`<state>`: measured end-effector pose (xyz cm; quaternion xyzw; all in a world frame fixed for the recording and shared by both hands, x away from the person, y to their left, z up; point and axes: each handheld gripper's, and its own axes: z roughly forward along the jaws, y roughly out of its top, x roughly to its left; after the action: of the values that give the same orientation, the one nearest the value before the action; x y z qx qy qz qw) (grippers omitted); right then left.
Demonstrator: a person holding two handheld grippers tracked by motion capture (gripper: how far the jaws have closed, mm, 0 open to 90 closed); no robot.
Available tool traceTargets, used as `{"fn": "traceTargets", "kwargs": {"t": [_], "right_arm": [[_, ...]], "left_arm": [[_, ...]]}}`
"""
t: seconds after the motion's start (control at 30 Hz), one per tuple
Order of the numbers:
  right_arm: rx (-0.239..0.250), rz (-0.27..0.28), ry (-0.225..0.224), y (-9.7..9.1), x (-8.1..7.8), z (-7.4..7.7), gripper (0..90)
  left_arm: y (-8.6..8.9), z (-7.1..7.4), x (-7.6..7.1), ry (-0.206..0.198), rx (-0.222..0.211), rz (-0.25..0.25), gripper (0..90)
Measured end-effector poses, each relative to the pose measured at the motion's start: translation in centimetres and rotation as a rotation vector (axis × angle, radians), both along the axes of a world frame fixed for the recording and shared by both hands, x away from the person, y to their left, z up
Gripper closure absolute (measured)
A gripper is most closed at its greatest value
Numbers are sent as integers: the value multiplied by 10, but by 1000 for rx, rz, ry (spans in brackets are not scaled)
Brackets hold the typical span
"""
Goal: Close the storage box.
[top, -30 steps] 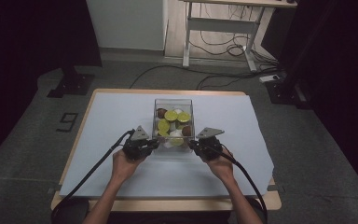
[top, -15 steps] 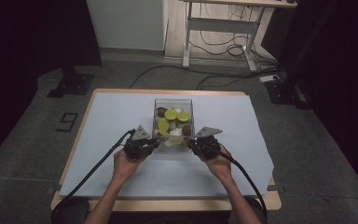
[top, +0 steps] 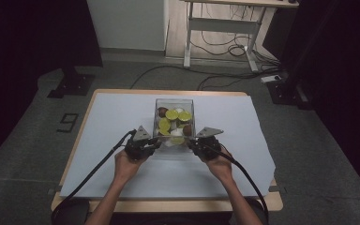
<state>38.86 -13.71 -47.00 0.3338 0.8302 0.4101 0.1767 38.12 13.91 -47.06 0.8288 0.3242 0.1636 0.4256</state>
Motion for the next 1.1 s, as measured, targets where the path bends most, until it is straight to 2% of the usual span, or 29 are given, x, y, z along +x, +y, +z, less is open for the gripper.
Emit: {"fn": "traceTargets", "kwargs": {"t": [0.33,0.4,0.7,0.8,1.1], "right_arm": [[-3,16,17,-1,-3,2,644],[-10,24,7,-1,-4,4,623],[-19,47,-2,-7,-15,10,485],[-28,56,-7,-12,-19,11,452],[-52,13,-1,-35,-23,3,373]], "left_arm": [[-1,0,-4,6,15,-21,607],[-1,1,-6,6,16,-23,586],[7,9,-22,-3,16,-58,473],[13,9,-28,-5,17,-57,401],[35,-3,-32,14,2,-10,235]]}}
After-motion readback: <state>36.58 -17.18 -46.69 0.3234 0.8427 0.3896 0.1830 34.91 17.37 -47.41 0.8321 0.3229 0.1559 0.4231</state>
